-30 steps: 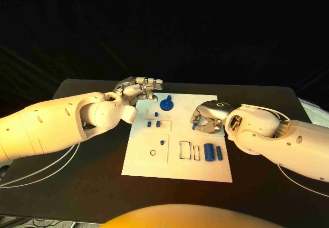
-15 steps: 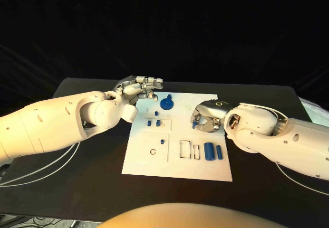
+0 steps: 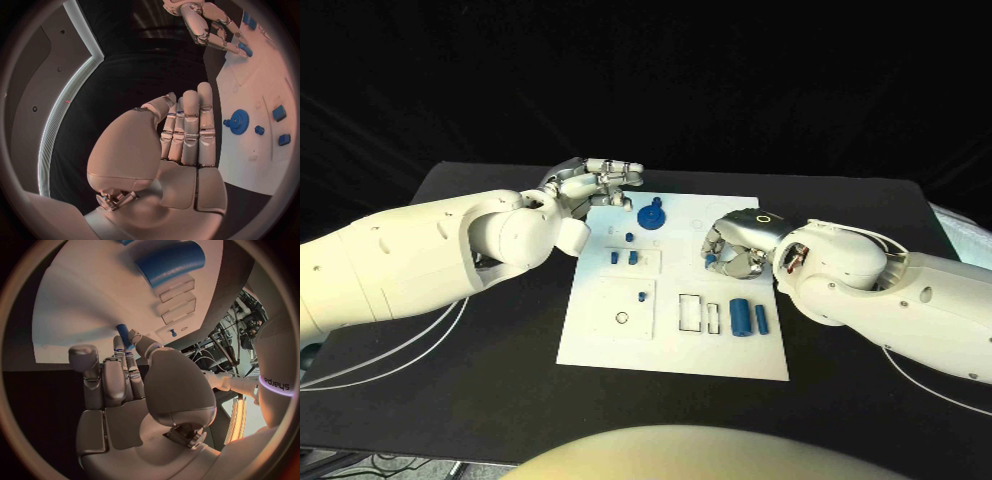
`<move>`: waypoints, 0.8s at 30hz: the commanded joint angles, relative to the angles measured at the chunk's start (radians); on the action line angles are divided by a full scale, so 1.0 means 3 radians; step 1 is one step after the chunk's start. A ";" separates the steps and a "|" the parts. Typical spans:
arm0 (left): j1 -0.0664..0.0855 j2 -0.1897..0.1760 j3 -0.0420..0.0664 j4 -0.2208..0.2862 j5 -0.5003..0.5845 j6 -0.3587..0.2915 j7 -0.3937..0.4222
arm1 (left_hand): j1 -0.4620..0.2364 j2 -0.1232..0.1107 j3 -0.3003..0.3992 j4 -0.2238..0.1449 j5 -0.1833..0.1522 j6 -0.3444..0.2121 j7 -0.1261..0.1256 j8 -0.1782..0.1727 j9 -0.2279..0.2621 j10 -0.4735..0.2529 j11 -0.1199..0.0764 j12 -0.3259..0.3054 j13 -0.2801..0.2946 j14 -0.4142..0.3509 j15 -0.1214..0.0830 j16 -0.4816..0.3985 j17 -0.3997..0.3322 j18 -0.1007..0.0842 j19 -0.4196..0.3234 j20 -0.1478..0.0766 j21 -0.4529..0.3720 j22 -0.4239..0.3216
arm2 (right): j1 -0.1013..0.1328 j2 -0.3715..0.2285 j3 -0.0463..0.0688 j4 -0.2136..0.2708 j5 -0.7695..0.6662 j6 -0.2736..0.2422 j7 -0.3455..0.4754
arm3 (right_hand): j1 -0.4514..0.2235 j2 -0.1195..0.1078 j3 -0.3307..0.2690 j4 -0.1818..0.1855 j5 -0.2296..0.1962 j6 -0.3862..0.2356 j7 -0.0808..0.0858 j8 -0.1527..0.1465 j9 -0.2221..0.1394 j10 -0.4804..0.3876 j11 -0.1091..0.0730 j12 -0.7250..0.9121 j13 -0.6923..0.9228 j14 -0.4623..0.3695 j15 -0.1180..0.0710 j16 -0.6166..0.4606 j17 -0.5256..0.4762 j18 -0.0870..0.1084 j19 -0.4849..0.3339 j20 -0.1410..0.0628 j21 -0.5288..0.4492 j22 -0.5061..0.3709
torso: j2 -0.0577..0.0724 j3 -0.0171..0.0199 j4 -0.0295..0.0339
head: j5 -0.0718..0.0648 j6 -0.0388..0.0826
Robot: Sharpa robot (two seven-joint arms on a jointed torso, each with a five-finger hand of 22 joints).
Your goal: Assemble the parts on the task board
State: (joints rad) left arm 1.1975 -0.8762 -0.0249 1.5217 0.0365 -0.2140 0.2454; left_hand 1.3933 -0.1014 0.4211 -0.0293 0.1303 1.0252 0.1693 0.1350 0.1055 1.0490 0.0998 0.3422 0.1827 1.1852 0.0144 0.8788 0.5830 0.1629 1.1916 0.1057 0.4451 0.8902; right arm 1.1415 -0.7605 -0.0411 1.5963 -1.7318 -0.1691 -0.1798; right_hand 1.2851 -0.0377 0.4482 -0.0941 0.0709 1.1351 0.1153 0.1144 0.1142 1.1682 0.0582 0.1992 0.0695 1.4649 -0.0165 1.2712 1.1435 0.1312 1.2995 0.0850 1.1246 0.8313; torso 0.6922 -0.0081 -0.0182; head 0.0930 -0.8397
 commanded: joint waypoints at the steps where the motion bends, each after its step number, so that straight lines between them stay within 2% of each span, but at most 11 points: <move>1: 0.0000 0.0002 0.0002 0.0001 -0.0019 0.0071 0.0010 | -0.0003 0.0027 -0.0025 0.0002 0.0005 -0.0024 0.0008 0.0023 -0.0006 -0.0026 -0.0002 0.0010 0.0003 -0.0032 -0.0001 -0.0021 -0.0003 0.0061 0.0004 0.0016 -0.0008 -0.0003 | -0.0004 -0.0018 0.0006 0.0037 0.0043 -0.0248 0.0055 | -0.0007 0.0032 -0.0005 0.0021 -0.0021 0.0027 0.0005 0.0008 0.0013 0.0027 0.0001 -0.0012 -0.0007 0.0127 -0.0022 0.0013 0.0003 0.0004 0.0015 -0.0004 0.0019 0.0004 | -0.0002 -0.0001 0.0000 | 0.0004 -0.0002; 8: 0.0000 0.0003 0.0002 -0.0005 -0.0019 0.0075 0.0003 | -0.0003 0.0027 -0.0025 0.0002 0.0005 -0.0024 0.0008 0.0023 -0.0006 -0.0026 -0.0002 0.0010 0.0003 -0.0032 -0.0001 -0.0021 -0.0003 0.0061 0.0004 0.0016 -0.0008 -0.0003 | 0.0008 -0.0095 0.0037 0.0128 0.0171 -0.0334 0.0047 | -0.0015 0.0031 -0.0008 0.0028 -0.0032 0.0026 0.0005 0.0007 0.0014 0.0030 0.0001 -0.0018 -0.0007 0.0126 -0.0022 0.0011 0.0000 0.0004 0.0015 -0.0004 0.0019 0.0004 | -0.0002 -0.0001 -0.0005 | 0.0005 0.0003; 15: 0.0000 0.0005 0.0001 -0.0009 -0.0019 0.0079 -0.0003 | -0.0003 0.0027 -0.0025 0.0002 0.0005 -0.0024 0.0008 0.0023 -0.0006 -0.0026 -0.0002 0.0010 0.0003 -0.0032 -0.0001 -0.0021 -0.0003 0.0061 0.0004 0.0016 -0.0008 -0.0003 | 0.0052 -0.0165 0.0070 0.0268 0.0409 -0.0338 0.0045 | -0.0014 0.0031 -0.0007 0.0028 -0.0033 0.0026 0.0005 0.0007 0.0014 0.0030 0.0001 -0.0019 -0.0008 0.0127 -0.0023 0.0013 0.0002 0.0004 0.0015 -0.0005 0.0019 0.0003 | -0.0002 -0.0004 -0.0002 | 0.0005 0.0004; 20: 0.0000 0.0012 0.0001 -0.0014 -0.0019 0.0082 -0.0004 | -0.0003 0.0027 -0.0025 0.0002 0.0005 -0.0024 0.0008 0.0023 -0.0006 -0.0026 -0.0002 0.0010 0.0003 -0.0032 -0.0001 -0.0021 -0.0003 0.0061 0.0004 0.0016 -0.0008 -0.0003 | 0.0058 -0.0116 0.0076 0.0369 0.0641 -0.0312 0.0070 | -0.0010 0.0034 -0.0004 0.0027 -0.0032 0.0023 0.0008 0.0005 0.0014 0.0028 0.0000 -0.0024 -0.0008 0.0127 -0.0023 0.0014 0.0003 0.0004 0.0015 -0.0006 0.0020 0.0004 | 0.0000 -0.0003 -0.0004 | 0.0027 0.0002; 24: 0.0000 0.0023 0.0001 -0.0027 -0.0019 0.0084 -0.0003 | -0.0003 0.0027 -0.0025 0.0002 0.0005 -0.0024 0.0008 0.0023 -0.0006 -0.0026 -0.0002 0.0010 0.0003 -0.0032 -0.0001 -0.0021 -0.0003 0.0061 0.0004 0.0016 -0.0008 -0.0003 | 0.0025 -0.0001 0.0074 0.0464 0.0732 -0.0304 0.0120 | -0.0004 0.0040 0.0002 0.0026 -0.0029 0.0018 0.0015 0.0002 0.0014 0.0026 0.0003 -0.0031 -0.0009 0.0127 -0.0023 0.0015 0.0002 0.0005 0.0013 -0.0007 0.0017 -0.0001 | -0.0003 0.0000 -0.0003 | 0.0045 0.0002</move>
State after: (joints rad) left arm 1.1975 -0.8719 -0.0249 1.5144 0.0362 -0.2105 0.2403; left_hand 1.3933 -0.1014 0.4211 -0.0293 0.1303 1.0252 0.1693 0.1350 0.1055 1.0490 0.0998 0.3428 0.1824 1.1852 0.0144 0.8788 0.5832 0.1628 1.1916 0.1057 0.4451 0.8903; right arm 1.1521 -0.7660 -0.0185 1.7275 -1.5681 -0.2543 -0.1648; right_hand 1.2818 -0.0345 0.4456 -0.0908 0.0653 1.1333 0.1164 0.1115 0.1175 1.1707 0.0575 0.1954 0.0666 1.4649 -0.0164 1.2711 1.1432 0.1311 1.3001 0.0843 1.1245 0.8321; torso 0.6916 -0.0086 -0.0192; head 0.1033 -0.8389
